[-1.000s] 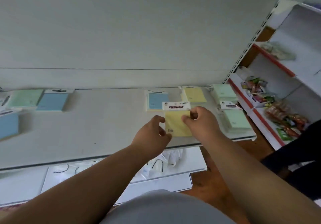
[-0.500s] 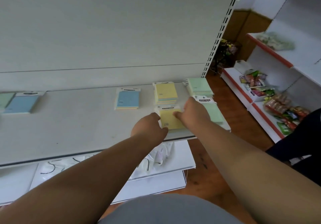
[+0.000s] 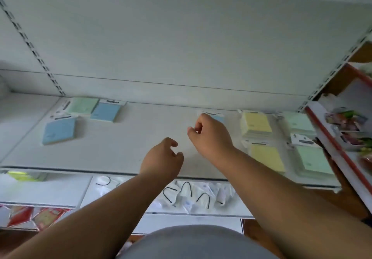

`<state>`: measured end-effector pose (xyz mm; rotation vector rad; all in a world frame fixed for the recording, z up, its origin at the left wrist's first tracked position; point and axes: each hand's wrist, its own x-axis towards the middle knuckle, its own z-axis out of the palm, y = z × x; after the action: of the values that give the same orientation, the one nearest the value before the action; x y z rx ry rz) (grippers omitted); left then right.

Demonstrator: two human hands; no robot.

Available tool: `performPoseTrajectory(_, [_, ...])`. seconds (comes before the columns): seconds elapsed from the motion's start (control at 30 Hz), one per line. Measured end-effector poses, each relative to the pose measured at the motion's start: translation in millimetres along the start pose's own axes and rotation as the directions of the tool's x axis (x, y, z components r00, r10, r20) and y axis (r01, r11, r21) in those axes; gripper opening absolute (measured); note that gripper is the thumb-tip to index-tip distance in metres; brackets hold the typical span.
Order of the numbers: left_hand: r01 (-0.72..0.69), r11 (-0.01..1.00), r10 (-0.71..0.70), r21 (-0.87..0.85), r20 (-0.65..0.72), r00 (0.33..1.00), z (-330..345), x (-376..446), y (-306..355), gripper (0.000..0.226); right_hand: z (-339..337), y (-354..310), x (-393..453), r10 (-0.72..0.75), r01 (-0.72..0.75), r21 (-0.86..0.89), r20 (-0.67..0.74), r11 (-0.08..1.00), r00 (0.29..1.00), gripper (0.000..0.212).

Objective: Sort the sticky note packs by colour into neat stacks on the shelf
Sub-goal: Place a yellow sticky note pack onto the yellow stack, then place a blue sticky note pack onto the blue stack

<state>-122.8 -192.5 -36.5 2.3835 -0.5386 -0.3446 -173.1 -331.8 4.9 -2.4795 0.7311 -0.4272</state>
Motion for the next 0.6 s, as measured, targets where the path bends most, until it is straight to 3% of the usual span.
performPoseTrajectory(0.3, [0.132, 0.991, -0.127, 0.030, -0.127, 0.984, -157, 49, -159, 0.031, 156, -171, 19, -0.040, -0.002, 0.210, 0.197, 0.978, 0.980, 0.025])
performPoseTrajectory(0.47, [0.241, 0.965, -0.259, -0.108, -0.221, 0.940, -201, 58, -218, 0.049, 202, -225, 30, 0.105, -0.282, 0.388, 0.418, 0.877, 0.902, 0.032])
performPoseTrajectory(0.6, [0.346, 0.881, -0.397, -0.323, -0.105, 0.912, -213, 74, -240, 0.055, 223, -251, 38, 0.184, -0.441, 0.430, 0.518, 0.788, 0.835, 0.025])
